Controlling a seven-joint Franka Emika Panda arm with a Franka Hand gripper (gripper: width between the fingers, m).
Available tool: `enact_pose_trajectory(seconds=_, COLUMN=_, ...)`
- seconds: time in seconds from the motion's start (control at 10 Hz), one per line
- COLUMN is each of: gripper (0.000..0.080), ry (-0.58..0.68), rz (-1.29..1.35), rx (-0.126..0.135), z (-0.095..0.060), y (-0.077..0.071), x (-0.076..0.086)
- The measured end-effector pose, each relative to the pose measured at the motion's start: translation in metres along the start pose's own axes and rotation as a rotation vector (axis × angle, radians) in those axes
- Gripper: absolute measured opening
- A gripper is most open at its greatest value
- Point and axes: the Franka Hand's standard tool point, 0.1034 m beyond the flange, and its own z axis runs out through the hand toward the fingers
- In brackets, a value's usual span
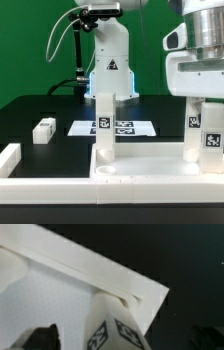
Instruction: Assemble desk
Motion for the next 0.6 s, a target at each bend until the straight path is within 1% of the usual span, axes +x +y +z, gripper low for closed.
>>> enact_pose_trajectory(seconds=0.1, gripper=0.0649, ry=0.003, rz=-0.095, rx=-0.002, z=0.0, y=0.0, x=0.001)
enact_pose_trajectory(seconds=0.2, gripper=0.0649, ry=0.012, rz=-0.312, rx=-0.019, z=-0.002, y=0.001, x=0.006)
enact_pose_trajectory(seconds=0.3, gripper=0.0649, ry=0.027, rz=-0.545, rx=-0.038, z=-0.005, y=0.0, x=0.015)
enact_pose_trajectory(seconds=0.4, gripper=0.0649, ry=0.03, rz=-0.612, rx=-0.039, z=-0.005, y=-0.001, x=0.018)
enact_pose_trajectory(seconds=0.5, gripper=0.0622, ry=0.028, rz=-0.595, rx=-0.038, z=-0.004, y=-0.001, x=0.017)
enact_pose_trajectory(seconds=0.6, gripper=0.0489, ry=0.029, rz=-0.58, rx=-0.038, z=-0.004, y=-0.001, x=0.017)
